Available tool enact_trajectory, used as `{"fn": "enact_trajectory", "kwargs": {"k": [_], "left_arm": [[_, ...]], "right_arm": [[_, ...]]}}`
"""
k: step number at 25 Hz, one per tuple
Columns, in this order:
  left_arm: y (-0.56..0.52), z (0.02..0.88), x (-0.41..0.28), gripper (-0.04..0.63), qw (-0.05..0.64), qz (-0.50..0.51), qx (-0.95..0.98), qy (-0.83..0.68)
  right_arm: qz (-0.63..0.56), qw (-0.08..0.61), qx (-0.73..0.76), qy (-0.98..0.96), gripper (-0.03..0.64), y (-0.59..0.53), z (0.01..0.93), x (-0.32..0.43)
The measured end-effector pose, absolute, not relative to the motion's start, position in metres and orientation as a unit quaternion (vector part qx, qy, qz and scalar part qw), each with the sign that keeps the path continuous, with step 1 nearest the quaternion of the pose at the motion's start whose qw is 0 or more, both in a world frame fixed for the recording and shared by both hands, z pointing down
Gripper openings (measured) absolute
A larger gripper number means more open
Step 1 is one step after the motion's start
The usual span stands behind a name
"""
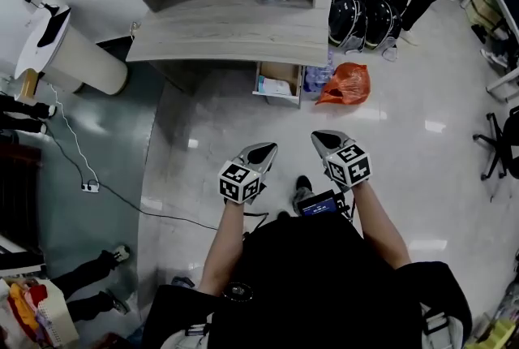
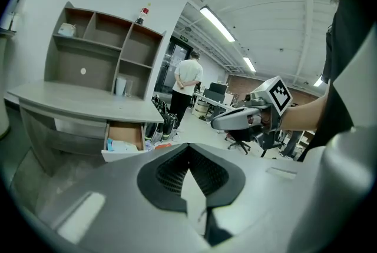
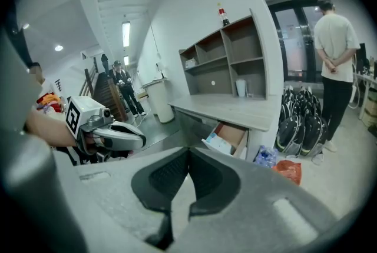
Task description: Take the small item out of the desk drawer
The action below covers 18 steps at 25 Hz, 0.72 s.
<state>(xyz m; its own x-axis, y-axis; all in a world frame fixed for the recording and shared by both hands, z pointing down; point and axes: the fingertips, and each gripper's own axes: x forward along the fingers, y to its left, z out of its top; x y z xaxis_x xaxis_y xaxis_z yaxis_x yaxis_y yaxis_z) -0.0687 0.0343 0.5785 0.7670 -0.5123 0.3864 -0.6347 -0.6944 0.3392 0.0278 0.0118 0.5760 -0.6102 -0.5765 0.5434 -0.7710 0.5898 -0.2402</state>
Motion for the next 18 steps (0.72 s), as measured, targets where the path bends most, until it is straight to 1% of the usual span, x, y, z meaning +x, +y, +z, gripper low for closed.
{"fn": "enact_trajectory", "kwargs": {"k": [6,18], "left_arm": [[-0.005,0.577,-0.060,0.003,0.230,0.136,0.904,-0.333],[-0.044,0.569,-0.048,0.003,0.226,0.136,0.895,-0.360]], "right_arm": [[0.236,0.204,0.376,-0.873,-0.002,-0.032,0.576,0.038],[0.240,0.206,0.343,-0.884,-0.002,-0.074,0.579,0.042]]}}
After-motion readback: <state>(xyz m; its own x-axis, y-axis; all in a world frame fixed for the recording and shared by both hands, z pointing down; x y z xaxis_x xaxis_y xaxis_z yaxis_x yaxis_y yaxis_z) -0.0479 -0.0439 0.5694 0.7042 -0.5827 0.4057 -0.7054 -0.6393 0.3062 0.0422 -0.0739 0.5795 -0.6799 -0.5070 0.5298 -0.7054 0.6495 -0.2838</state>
